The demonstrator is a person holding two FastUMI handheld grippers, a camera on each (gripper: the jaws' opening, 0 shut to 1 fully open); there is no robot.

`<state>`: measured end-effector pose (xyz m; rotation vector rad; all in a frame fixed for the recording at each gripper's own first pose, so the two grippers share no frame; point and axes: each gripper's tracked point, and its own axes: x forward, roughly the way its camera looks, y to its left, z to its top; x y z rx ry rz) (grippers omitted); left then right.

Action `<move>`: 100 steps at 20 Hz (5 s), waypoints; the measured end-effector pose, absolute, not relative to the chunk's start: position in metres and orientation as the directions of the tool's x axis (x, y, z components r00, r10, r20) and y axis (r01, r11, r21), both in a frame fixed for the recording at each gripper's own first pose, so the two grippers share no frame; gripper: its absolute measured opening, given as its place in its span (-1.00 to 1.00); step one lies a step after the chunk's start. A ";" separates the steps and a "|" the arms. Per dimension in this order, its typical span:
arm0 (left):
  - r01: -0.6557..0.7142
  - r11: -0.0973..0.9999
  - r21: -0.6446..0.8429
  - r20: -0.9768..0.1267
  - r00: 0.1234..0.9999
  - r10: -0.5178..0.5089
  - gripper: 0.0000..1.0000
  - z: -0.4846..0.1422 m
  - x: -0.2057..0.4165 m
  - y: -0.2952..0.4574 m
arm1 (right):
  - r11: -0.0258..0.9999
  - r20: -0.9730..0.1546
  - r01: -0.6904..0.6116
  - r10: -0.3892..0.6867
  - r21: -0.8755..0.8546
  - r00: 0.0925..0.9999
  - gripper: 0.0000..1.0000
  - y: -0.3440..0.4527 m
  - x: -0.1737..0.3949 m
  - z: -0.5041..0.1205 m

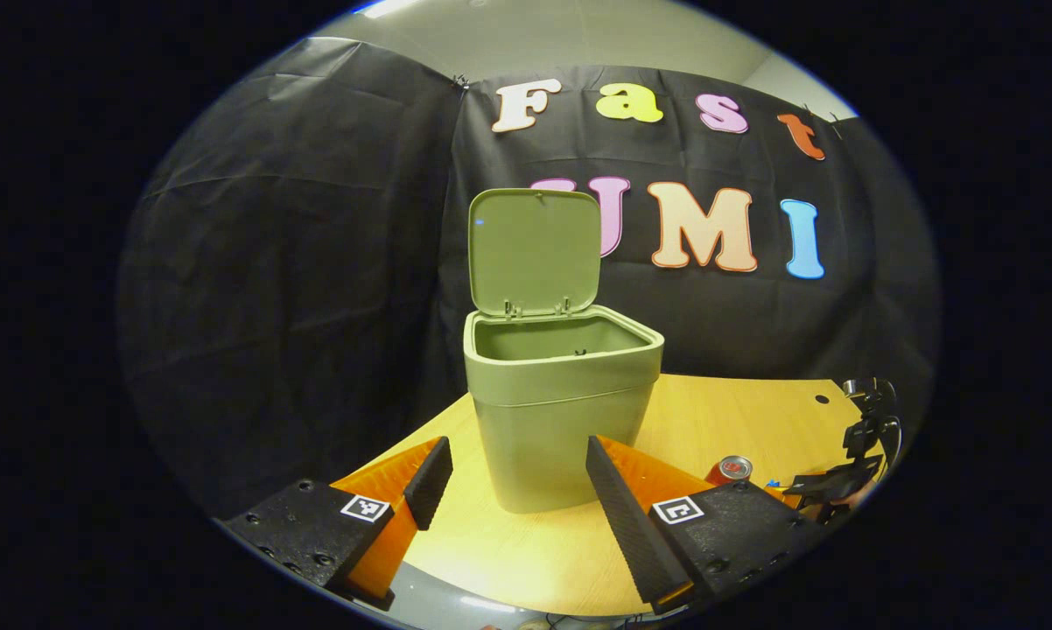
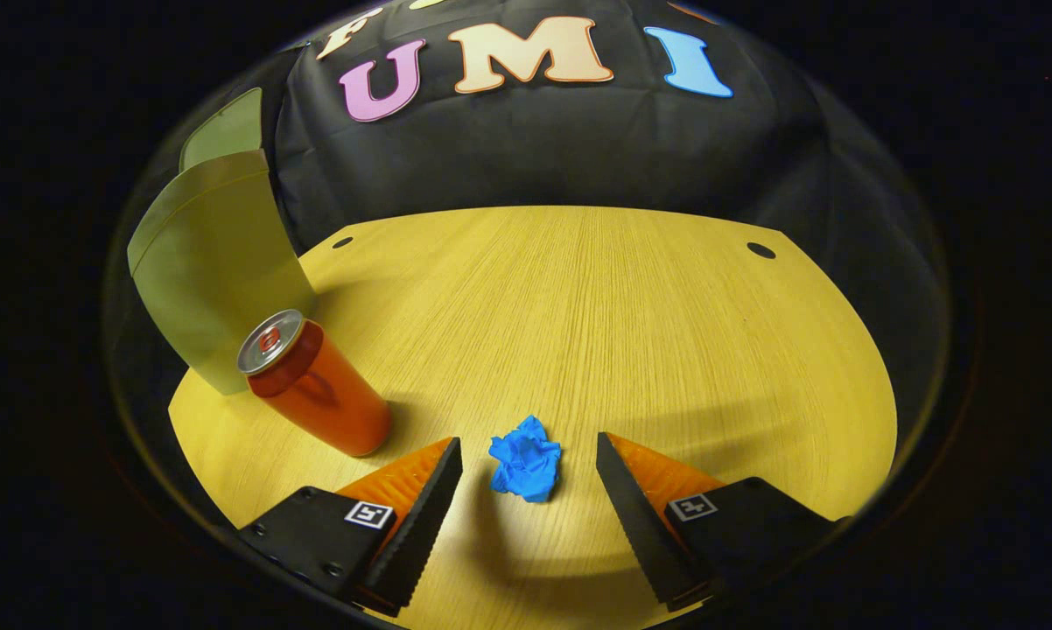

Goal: Press the lid of the desktop garbage bin to open it, pick up the crumpled paper on the desktop and throw it into the bin, then pick up the pop can on the desktop and drop it into the bin, and finally close the garbage bin lid.

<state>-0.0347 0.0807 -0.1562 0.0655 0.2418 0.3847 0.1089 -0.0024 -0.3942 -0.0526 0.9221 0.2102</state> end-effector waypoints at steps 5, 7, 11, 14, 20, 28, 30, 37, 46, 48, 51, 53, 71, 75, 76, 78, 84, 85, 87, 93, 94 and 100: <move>-0.371 0.926 0.066 -0.233 0.897 0.375 0.87 -0.163 -0.035 0.082 | 0.972 -0.810 -0.234 0.163 0.033 0.563 0.48 0.003 0.110 -0.403; -0.374 0.924 0.080 -0.240 0.893 0.382 0.86 -0.165 -0.035 0.087 | 0.969 -0.819 -0.243 0.167 0.035 0.549 0.19 0.006 0.108 -0.404; -0.374 0.923 0.085 -0.253 0.888 0.383 0.87 -0.167 -0.034 0.094 | 0.969 -0.820 -0.241 0.176 0.049 0.544 -0.25 0.011 0.107 -0.406; -0.358 0.931 0.075 -0.271 0.891 0.365 0.87 -0.172 -0.032 0.094 | 0.968 -0.818 -0.250 0.154 0.013 0.554 -0.43 0.006 0.109 -0.402; -0.287 0.954 0.088 -0.321 0.898 0.300 0.87 -0.186 -0.025 0.094 | 0.974 -0.793 -0.227 0.130 -0.010 0.595 -0.63 0.006 0.116 -0.376; -0.062 0.994 0.095 -0.409 0.907 0.096 0.87 -0.230 -0.019 0.081 | 0.944 -0.699 -0.302 0.128 -0.131 0.704 -0.71 0.037 0.128 -0.252; -0.026 0.998 0.061 -0.437 0.898 0.051 0.87 -0.242 -0.020 0.082 | 0.926 -0.663 -0.343 0.157 -0.159 0.732 -0.62 0.064 0.131 -0.215; 0.050 0.999 0.011 -0.467 0.883 -0.039 0.88 -0.271 -0.013 0.093 | 0.858 -0.550 -0.496 0.353 -0.131 0.756 -0.63 0.192 0.146 -0.119; 0.015 1.000 0.012 -0.485 0.875 -0.008 0.88 -0.289 -0.029 0.109 | 0.760 -0.448 -0.649 0.571 -0.029 0.688 -0.68 0.345 0.161 -0.069; 0.004 1.000 0.008 -0.489 0.872 0.000 0.88 -0.292 -0.035 0.110 | 0.746 -0.454 -0.666 0.586 -0.022 0.671 -0.63 0.364 0.162 -0.073; -0.013 1.000 -0.005 -0.494 0.869 0.009 0.88 -0.292 -0.041 0.109 | 0.732 -0.461 -0.681 0.597 -0.022 0.657 -0.62 0.379 0.166 -0.082; -0.020 1.000 -0.006 -0.493 0.870 0.014 0.88 -0.292 -0.043 0.111 | 0.726 -0.477 -0.688 0.611 0.018 0.632 -0.53 0.388 0.166 -0.094; 0.308 0.950 0.039 -0.551 0.800 -0.237 0.88 -0.306 -0.022 0.011 | 0.932 -0.464 -0.363 0.312 -0.021 0.829 0.99 0.198 0.165 -0.079; 0.422 0.907 0.013 -0.515 0.780 -0.355 0.88 -0.288 0.003 -0.036 | 0.975 -0.470 -0.207 0.145 -0.083 0.870 0.99 0.118 0.142 -0.088; 0.440 0.898 0.001 -0.497 0.779 -0.381 0.88 -0.280 0.013 -0.049 | 0.982 -0.472 -0.169 0.109 -0.086 0.875 0.94 0.101 0.137 -0.091; 0.475 0.880 0.011 -0.474 0.777 -0.414 0.87 -0.273 0.033 -0.070 | 0.992 -0.465 -0.103 0.058 -0.072 0.883 1.00 0.074 0.125 -0.095; 0.564 0.822 0.080 -0.451 0.756 -0.474 0.87 -0.281 0.074 -0.112 | 0.994 -0.505 0.062 -0.100 -0.092 0.858 0.99 -0.009 0.095 -0.127; 0.571 0.816 0.089 -0.452 0.753 -0.477 0.87 -0.283 0.079 -0.117 | 0.992 -0.511 0.081 -0.122 -0.101 0.851 0.99 -0.022 0.091 -0.130; 0.578 0.810 0.099 -0.446 0.754 -0.483 0.87 -0.287 0.088 -0.127 | 0.988 -0.501 0.106 -0.147 -0.110 0.853 0.99 -0.041 0.086 -0.129; 0.571 0.811 0.131 -0.469 0.756 -0.456 0.87 -0.313 0.098 -0.138 | 0.978 -0.491 0.184 -0.208 -0.098 0.846 0.99 -0.080 0.082 -0.139; 0.572 0.812 0.119 -0.474 0.751 -0.460 0.87 -0.316 0.098 -0.140 | 0.979 -0.505 0.184 -0.205 -0.092 0.839 0.99 -0.081 0.079 -0.145; 0.512 0.854 0.093 -0.525 0.754 -0.395 0.85 -0.344 0.100 -0.131 | 0.990 -0.532 0.093 -0.134 -0.103 0.836 0.99 -0.069 0.070 -0.165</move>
